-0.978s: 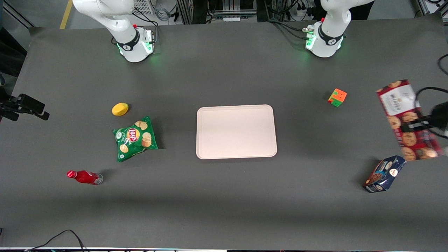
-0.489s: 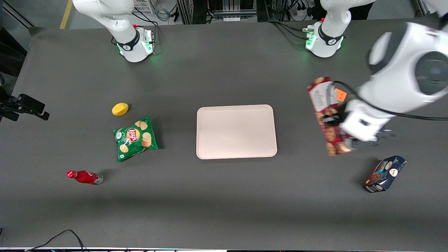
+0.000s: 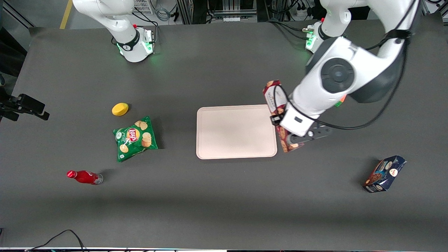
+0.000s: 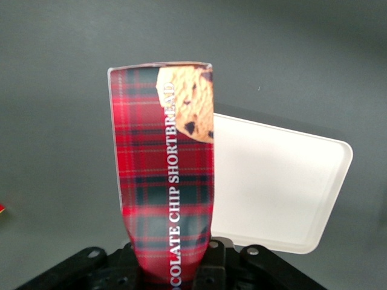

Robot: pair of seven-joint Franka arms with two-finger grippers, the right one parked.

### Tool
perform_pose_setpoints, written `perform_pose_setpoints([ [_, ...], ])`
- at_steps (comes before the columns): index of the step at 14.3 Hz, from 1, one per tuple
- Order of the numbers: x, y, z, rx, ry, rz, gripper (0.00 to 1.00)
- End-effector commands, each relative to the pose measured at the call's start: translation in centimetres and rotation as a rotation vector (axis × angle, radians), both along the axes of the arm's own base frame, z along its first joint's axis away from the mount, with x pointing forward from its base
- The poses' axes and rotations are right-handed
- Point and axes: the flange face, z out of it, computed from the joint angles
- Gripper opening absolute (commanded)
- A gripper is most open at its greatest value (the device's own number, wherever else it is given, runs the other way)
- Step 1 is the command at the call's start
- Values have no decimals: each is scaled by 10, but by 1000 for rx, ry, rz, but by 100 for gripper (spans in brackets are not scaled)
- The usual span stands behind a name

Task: Place red cookie box on tray
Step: 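Carry the box over the white tray with the left gripper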

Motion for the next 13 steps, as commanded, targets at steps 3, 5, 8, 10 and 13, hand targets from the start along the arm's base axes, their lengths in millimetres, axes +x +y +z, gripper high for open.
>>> perform_pose_setpoints([
  [3, -52, -55, -53, 136, -114, -167, 26],
  [5, -71, -72, -74, 148, -163, -159, 26],
  [8, -91, -82, -108, 117, -214, -185, 26],
  [10, -90, -81, -130, 107, -188, -194, 26],
  [13, -86, -76, -163, 147, -183, -244, 27],
])
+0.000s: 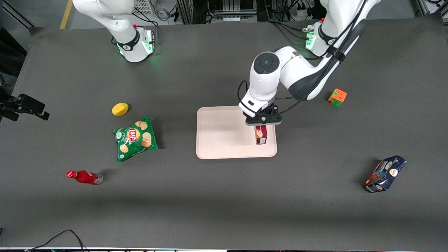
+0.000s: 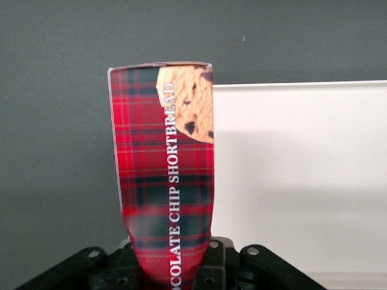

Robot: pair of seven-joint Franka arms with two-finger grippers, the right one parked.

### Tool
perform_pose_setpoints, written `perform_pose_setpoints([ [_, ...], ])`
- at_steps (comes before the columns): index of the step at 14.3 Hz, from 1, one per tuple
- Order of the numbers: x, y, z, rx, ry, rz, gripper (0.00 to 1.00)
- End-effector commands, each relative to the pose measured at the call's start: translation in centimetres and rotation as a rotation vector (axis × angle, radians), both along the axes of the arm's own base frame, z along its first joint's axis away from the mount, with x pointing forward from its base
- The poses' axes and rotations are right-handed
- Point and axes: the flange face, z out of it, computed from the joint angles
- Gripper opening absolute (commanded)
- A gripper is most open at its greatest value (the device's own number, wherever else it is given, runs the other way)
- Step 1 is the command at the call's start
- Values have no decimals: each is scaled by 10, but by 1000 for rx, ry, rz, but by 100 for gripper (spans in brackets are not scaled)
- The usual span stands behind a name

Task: Place red cookie box on tray
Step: 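Carry the box over the white tray with the left gripper, then lower the box onto the tray near its rim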

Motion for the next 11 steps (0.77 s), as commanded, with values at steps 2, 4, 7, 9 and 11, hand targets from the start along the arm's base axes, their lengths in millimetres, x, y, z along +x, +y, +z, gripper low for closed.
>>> perform_pose_setpoints([
  [2, 12, 7, -38, 5, -9, -10, 28],
  [4, 24, 18, -55, -13, 2, 25, 27],
  [7, 36, 29, -76, -44, 26, 87, 27],
  [9, 38, 31, -82, -46, 37, 105, 27],
  [11, 36, 29, -87, -53, 42, 124, 27],
])
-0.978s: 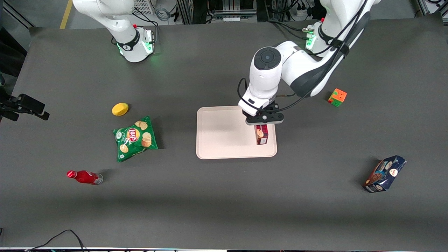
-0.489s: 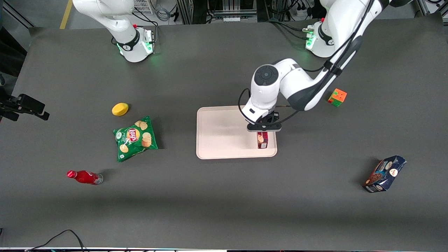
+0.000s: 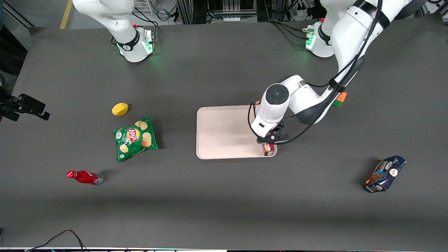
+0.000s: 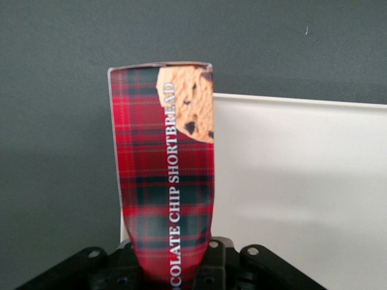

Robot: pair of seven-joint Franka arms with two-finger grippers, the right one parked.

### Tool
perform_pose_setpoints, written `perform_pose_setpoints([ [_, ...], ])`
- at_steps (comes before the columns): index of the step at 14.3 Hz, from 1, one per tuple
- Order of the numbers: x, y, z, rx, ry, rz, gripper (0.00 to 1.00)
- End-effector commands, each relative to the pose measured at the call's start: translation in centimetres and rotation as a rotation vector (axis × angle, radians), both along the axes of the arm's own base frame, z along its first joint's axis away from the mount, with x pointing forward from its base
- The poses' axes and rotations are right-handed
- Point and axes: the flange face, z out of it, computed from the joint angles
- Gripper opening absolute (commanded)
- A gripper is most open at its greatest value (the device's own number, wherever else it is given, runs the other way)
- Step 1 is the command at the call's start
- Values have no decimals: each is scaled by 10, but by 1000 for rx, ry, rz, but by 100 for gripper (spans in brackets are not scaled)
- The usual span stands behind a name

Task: Place red cookie box on tray
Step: 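Lower the box onto the tray near its rim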

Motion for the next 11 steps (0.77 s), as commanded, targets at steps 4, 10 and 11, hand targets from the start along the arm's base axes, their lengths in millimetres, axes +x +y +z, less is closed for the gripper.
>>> perform_pose_setpoints([
  [4, -4, -14, -9, -25, -12, 13, 28],
  [10, -9, -16, -25, -15, -1, -11, 32],
  [11, -10, -18, -26, -15, 1, -16, 34],
])
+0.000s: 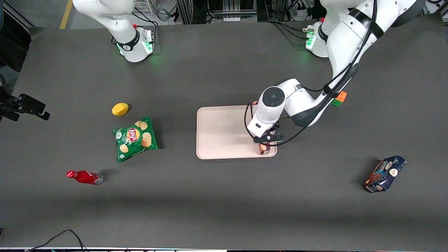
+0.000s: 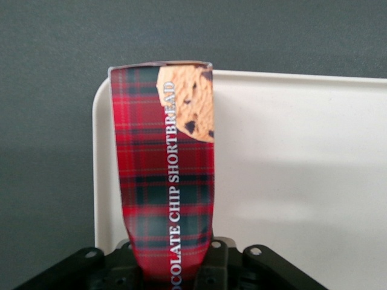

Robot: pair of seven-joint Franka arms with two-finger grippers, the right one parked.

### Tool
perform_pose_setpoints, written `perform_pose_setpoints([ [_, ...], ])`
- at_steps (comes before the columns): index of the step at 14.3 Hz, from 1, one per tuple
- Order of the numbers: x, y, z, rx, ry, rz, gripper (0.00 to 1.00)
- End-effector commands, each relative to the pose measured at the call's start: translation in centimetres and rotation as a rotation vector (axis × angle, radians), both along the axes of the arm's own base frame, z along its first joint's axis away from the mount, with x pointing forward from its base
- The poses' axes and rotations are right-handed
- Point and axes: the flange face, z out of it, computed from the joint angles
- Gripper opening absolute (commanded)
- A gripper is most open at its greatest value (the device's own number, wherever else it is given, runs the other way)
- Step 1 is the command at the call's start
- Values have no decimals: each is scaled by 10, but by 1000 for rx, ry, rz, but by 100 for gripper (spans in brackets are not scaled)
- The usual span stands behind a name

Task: Place red cookie box on tray
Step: 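Lower the box onto the tray near its rim, then open the left gripper and raise it off the box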

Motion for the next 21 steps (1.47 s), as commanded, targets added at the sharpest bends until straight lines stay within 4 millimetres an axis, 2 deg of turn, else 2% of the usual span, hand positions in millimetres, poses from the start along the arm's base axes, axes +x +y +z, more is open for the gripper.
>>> perform_pose_setpoints([
  [1, -4, -11, 1, -1, -17, -2, 38],
  [2, -5, -11, 0, 0, -16, -3, 40],
  [4, -6, -11, 0, 0, -15, -6, 58],
  [5, -6, -11, -1, 2, -15, -8, 79],
  [6, -5, -10, -3, 1, -12, -8, 93],
  [7, -4, -10, -3, 0, -13, -11, 100],
  [12, 0, -8, -1, -3, -15, -9, 100],
  [13, 4, -6, 4, 0, -22, -3, 100],
  [15, 15, -6, 33, 22, -55, -23, 100],
  [17, 14, -14, 84, 90, -75, -86, 100],
  [19, 18, -18, 150, 140, -75, -116, 100],
  [21, 26, -8, 226, 138, -21, -123, 100],
])
